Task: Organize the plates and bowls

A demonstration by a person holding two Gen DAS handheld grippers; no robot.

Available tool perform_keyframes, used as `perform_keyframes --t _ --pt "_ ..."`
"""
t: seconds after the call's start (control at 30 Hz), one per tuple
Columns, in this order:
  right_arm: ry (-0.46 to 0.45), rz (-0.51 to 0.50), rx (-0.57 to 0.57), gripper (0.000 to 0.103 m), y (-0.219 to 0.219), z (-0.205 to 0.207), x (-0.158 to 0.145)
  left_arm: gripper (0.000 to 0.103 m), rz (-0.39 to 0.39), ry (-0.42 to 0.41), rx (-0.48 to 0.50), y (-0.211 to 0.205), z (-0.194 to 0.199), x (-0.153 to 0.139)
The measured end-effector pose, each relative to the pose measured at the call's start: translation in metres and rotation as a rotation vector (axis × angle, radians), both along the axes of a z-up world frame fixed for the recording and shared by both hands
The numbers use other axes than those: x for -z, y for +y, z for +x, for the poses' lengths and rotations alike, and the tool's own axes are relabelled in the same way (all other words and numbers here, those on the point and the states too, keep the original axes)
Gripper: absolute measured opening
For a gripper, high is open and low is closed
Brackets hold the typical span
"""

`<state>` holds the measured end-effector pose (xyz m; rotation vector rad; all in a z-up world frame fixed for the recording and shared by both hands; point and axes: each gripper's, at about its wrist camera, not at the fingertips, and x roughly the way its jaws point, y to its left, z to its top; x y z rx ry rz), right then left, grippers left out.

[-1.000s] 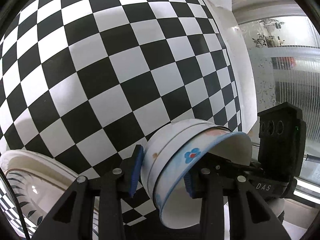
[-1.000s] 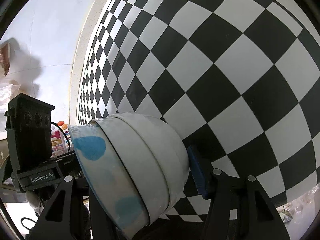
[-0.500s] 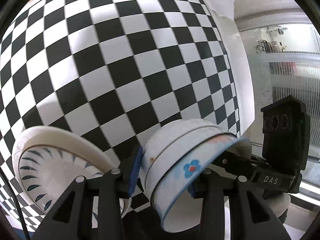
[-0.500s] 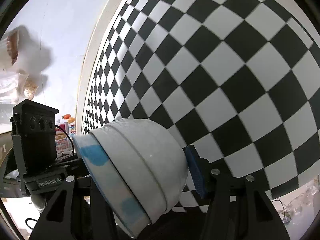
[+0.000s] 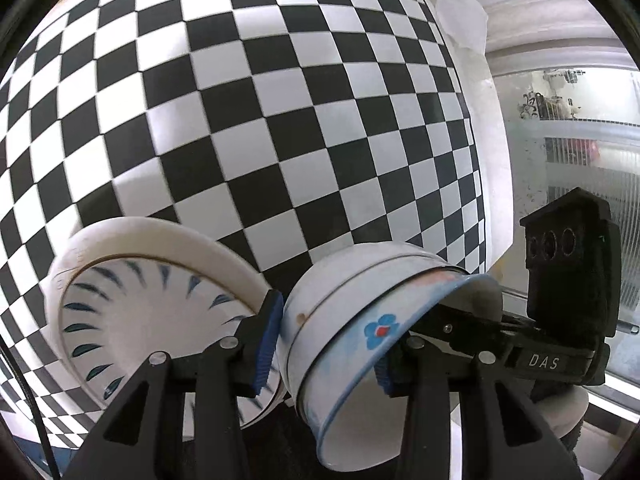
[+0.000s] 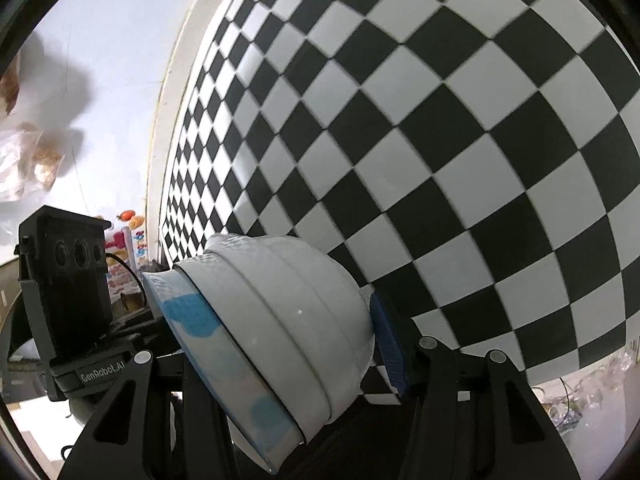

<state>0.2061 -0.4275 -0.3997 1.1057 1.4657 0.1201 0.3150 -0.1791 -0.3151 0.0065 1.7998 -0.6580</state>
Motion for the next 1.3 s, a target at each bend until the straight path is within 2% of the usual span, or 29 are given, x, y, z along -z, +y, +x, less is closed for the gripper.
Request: perform_keyframes --t 0.17,0.33,0.6,0.77,1.0,1.3 --pt "-0.020 0.009 -0.037 0.055 0.035 0.015 -0.019 0.036 0.008 -0.021 -0.022 0.026 0.006 -0.015" --pt "-0.033 0.023 -0.094 0.055 0.075 0.035 -0.029 0.036 0.028 -0.029 -0.071 0.055 0.008 -0.017" --pt "-0.014 0.042 -0.196 0.055 0.160 0.072 -0.013 0.036 0.047 -0.005 -0.164 0.102 0.009 -0.006" --pt "0.002 0.047 -0.249 0.055 0.195 0.084 0.002 0.037 0.055 0.008 -0.217 0.125 0.007 0.002" --pt "0.013 0.045 -0.292 0.054 0.222 0.096 0.017 0.038 0.065 0.023 -0.269 0.142 0.006 0.013" --pt "0.024 0.035 -0.318 0.054 0.215 0.098 0.021 0.040 0.067 0.026 -0.281 0.148 0.007 0.017"
